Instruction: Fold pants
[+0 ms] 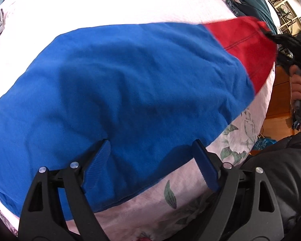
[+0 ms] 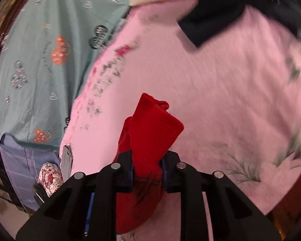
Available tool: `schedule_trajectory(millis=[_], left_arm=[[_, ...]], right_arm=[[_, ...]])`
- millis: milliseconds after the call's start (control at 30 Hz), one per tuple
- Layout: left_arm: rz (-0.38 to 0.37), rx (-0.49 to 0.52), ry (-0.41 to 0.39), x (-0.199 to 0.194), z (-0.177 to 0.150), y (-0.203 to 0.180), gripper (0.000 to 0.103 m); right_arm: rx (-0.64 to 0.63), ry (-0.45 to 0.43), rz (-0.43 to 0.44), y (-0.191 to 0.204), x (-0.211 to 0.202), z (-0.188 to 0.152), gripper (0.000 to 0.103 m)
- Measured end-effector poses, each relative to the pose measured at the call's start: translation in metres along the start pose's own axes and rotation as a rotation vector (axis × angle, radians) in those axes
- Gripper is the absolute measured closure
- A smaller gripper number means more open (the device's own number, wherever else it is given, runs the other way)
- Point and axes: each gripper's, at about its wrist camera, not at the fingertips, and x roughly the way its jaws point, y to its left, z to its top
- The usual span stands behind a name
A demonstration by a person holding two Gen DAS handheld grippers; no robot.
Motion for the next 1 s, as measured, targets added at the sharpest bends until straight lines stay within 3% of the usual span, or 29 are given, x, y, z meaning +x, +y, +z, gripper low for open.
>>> schedule_trajectory(millis=[67, 133, 167, 233, 300, 367, 467, 533, 600, 667, 700, 767, 900, 1000], left_arm=[[-0.004, 0.002, -0.004, 0.0, -0.001, 0.001, 0.016], [-0.002, 0.016, -0.011, -0.002, -0.006, 0.005, 0.014], [0.004, 0.027, -0.014, -0.001, -0.006, 0.004, 0.014], [0.015, 0.039, -0.016, -0.007, -0.008, 0.003, 0.014], [0.018, 0.054, -0.064, -0.025, -0.014, 0.007, 0.014], [0.017, 0.06, -0.138, -0.056, -0.029, 0.02, 0.014], [0.098, -0.025, -0.205, -0.088, -0.056, 0.066, 0.014], [0.115, -0.176, -0.211, -0.095, -0.076, 0.114, 0.016], [0.101, -0.286, -0.221, -0.094, -0.095, 0.148, 0.025], [0.06, -0.379, -0.218, -0.086, -0.113, 0.176, 0.057], [0.028, -0.41, -0.23, -0.084, -0.119, 0.184, 0.061], [-0.035, -0.457, -0.262, -0.082, -0.13, 0.191, 0.067], [-0.034, -0.434, -0.254, -0.073, -0.146, 0.185, 0.067], [-0.049, -0.44, -0.24, -0.066, -0.164, 0.189, 0.067]], right_arm=[[-0.037, -0.03, -0.035, 0.003, -0.013, -0.003, 0.083], [-0.081, 0.017, -0.172, -0.01, 0.002, -0.009, 0.081], [-0.078, 0.061, -0.242, -0.02, 0.012, -0.013, 0.069], [0.019, 0.059, -0.228, -0.037, 0.007, -0.014, 0.056], [0.059, 0.035, -0.246, -0.034, -0.011, -0.011, 0.053], [0.04, -0.04, -0.283, -0.021, -0.037, -0.012, 0.052], [-0.084, -0.059, -0.286, 0.016, -0.046, -0.019, 0.052], [-0.215, -0.024, -0.232, 0.058, -0.031, -0.033, 0.052], [-0.367, 0.057, -0.143, 0.105, -0.004, -0.052, 0.052], [-0.585, 0.155, -0.059, 0.167, 0.035, -0.088, 0.06], [-0.682, 0.206, -0.016, 0.195, 0.052, -0.108, 0.066], [-0.872, 0.318, 0.086, 0.247, 0.083, -0.157, 0.074], [-1.125, 0.507, 0.224, 0.31, 0.131, -0.254, 0.079], [-1.165, 0.643, 0.206, 0.323, 0.173, -0.29, 0.079]])
